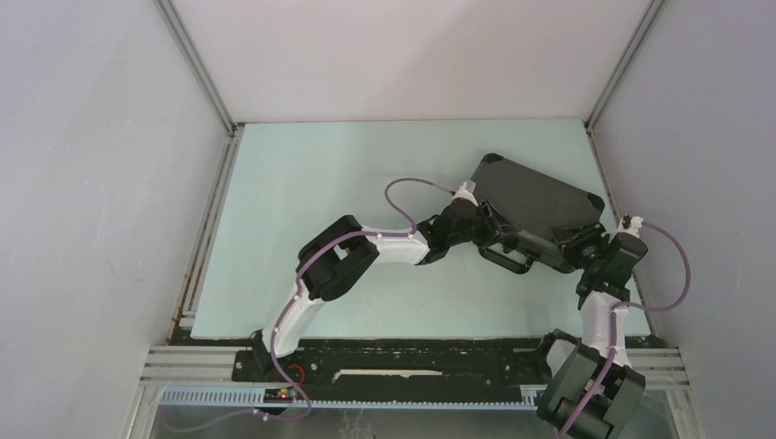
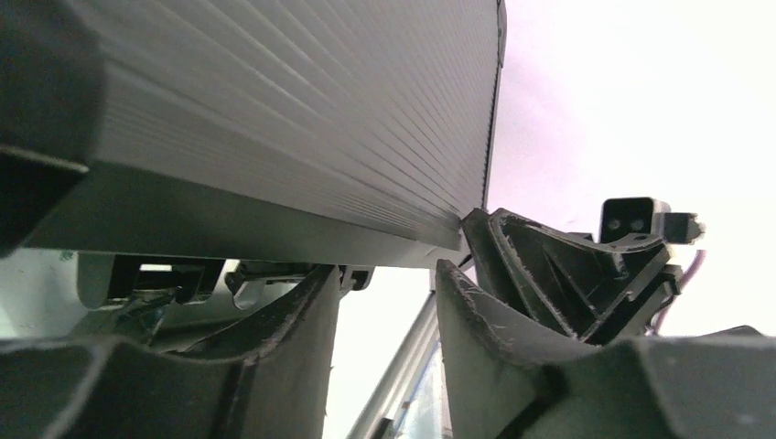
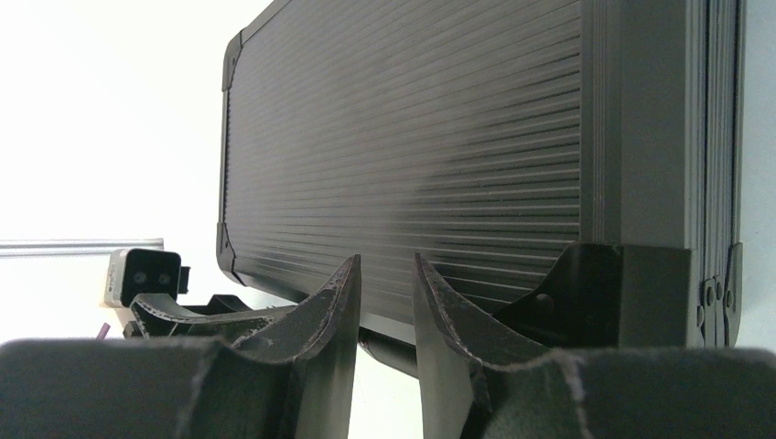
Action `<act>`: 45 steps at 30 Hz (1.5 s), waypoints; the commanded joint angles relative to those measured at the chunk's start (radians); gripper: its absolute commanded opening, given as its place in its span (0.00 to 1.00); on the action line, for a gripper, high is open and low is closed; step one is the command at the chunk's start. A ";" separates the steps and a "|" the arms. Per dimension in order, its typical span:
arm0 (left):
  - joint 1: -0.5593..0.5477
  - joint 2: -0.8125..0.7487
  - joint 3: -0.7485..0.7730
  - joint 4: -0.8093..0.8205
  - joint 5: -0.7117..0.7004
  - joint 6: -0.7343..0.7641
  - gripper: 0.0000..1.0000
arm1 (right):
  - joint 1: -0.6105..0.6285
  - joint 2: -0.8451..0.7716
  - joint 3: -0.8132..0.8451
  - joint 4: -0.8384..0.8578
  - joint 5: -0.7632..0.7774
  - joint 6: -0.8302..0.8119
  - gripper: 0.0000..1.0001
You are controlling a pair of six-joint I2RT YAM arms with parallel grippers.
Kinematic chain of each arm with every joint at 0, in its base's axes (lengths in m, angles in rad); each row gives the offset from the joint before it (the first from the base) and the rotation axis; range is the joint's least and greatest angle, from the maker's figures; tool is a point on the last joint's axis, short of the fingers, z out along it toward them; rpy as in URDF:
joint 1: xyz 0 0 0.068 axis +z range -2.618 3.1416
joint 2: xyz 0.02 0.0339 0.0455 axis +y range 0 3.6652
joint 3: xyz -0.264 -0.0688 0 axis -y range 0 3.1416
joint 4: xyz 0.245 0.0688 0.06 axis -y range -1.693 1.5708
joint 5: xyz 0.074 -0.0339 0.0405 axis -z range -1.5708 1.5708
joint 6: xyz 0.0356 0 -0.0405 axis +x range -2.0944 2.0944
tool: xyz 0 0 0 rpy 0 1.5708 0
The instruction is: Pack up texas hold em set
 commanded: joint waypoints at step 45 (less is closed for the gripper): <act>0.194 0.034 0.127 -0.407 0.293 0.618 0.25 | 0.823 -0.051 0.347 -0.632 0.620 -0.191 0.54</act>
